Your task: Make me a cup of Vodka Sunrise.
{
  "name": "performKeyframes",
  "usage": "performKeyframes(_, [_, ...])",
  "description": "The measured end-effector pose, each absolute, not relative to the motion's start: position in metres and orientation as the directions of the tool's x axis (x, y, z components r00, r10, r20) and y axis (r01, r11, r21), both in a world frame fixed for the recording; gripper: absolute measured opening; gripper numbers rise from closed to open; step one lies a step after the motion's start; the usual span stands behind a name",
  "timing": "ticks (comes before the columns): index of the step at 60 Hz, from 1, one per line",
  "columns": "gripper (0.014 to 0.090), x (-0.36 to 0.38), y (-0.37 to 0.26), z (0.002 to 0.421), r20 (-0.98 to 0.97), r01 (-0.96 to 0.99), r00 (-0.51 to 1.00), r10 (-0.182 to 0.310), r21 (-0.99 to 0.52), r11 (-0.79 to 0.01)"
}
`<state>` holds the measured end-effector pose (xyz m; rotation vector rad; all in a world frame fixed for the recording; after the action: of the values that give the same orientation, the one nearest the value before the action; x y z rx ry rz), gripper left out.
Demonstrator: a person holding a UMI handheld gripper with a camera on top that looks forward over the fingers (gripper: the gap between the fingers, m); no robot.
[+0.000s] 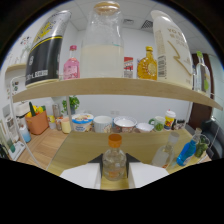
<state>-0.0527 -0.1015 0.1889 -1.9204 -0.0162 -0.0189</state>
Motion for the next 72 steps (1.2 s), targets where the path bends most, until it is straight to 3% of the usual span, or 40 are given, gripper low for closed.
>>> performKeyframes(14, [0.0355,-0.056,-0.106,0.192,0.021,0.036,0.999,0.044,-0.932,-0.359])
performKeyframes(29, [0.0353,-0.062,-0.144,0.239,-0.019,0.009,0.995,0.093,-0.957,-0.29])
performKeyframes(39, [0.0352,-0.063,-0.184,0.238,-0.052,-0.02,0.993,0.105,-0.958,-0.286])
performKeyframes(49, [0.0352,-0.061,-0.207,0.198,-0.049,-0.015,0.994,0.099,-0.948,-0.318])
performKeyframes(72, [0.035,-0.062,-0.188,0.068,-0.051,-0.029,0.998,0.038,-0.892,-0.451])
